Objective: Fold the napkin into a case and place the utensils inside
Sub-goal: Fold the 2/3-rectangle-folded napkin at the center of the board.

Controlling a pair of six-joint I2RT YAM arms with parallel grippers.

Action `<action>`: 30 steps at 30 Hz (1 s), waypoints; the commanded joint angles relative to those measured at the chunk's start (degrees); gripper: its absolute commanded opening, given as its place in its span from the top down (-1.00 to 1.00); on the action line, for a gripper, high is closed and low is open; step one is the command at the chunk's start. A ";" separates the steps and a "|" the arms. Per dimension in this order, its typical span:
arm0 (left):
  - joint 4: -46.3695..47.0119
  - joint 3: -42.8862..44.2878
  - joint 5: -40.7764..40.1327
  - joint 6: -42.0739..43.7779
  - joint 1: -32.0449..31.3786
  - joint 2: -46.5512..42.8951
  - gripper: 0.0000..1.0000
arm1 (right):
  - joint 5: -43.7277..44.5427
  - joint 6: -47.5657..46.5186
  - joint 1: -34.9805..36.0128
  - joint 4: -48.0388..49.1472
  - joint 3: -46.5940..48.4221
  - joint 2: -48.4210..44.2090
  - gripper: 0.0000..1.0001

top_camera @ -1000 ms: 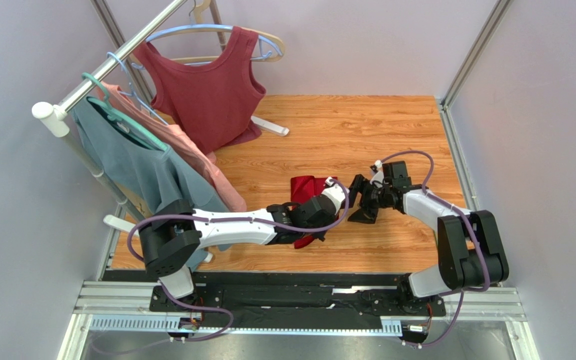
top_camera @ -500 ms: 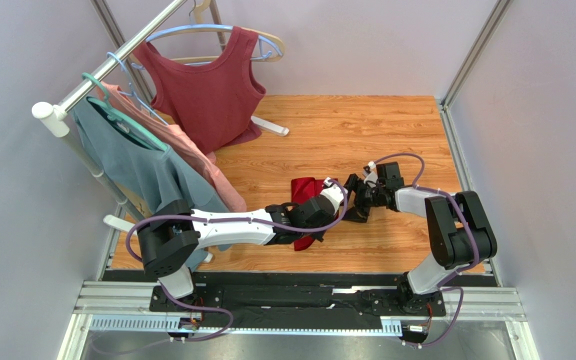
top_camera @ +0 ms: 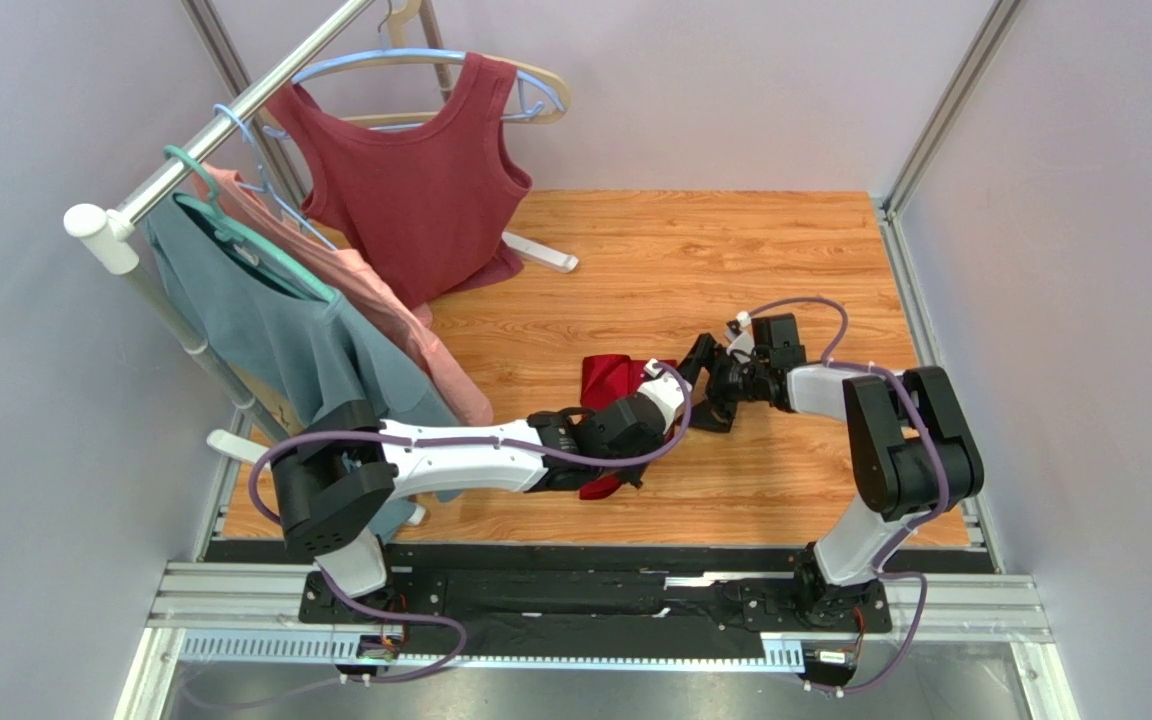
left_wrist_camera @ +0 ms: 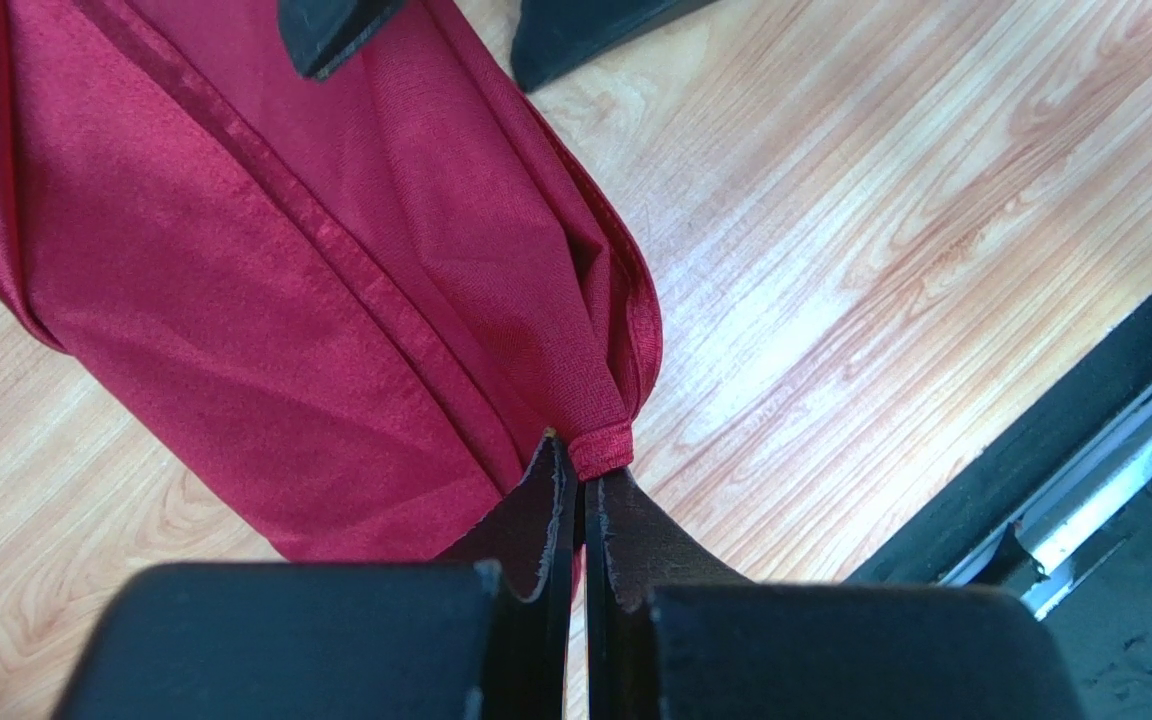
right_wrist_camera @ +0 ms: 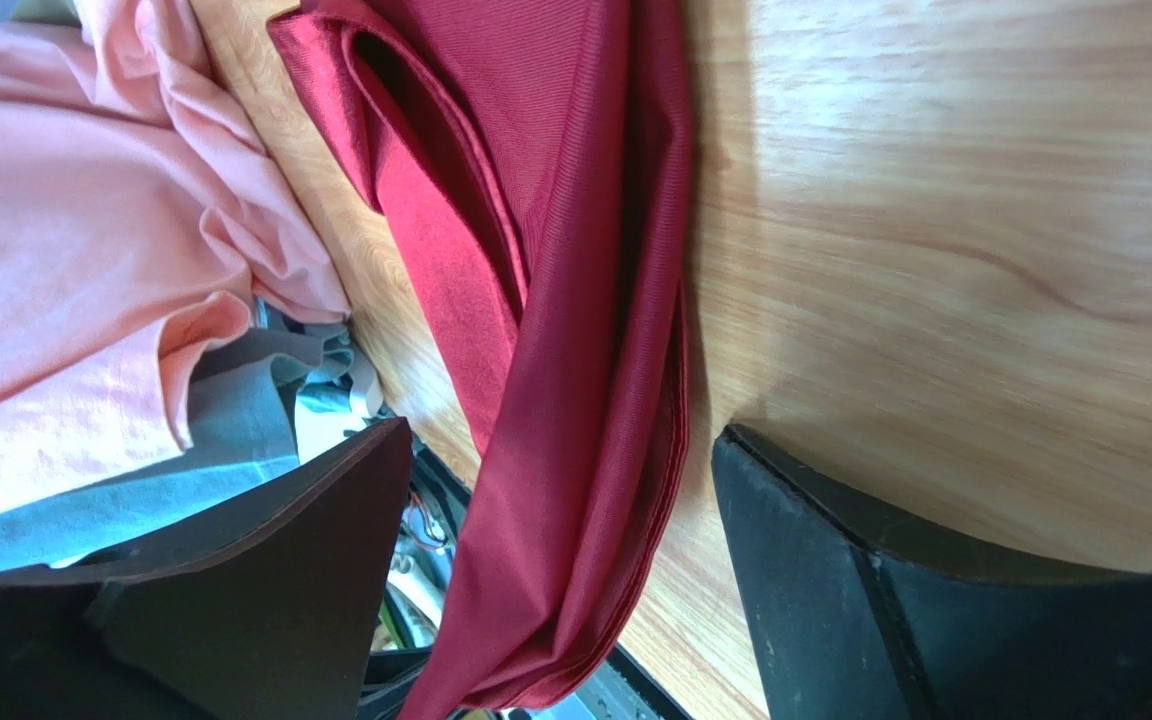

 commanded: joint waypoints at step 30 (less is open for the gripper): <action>0.85 1.47 22.62 -10.31 8.96 -5.79 -0.04 | 8.34 -3.44 3.46 -3.11 4.86 2.81 0.97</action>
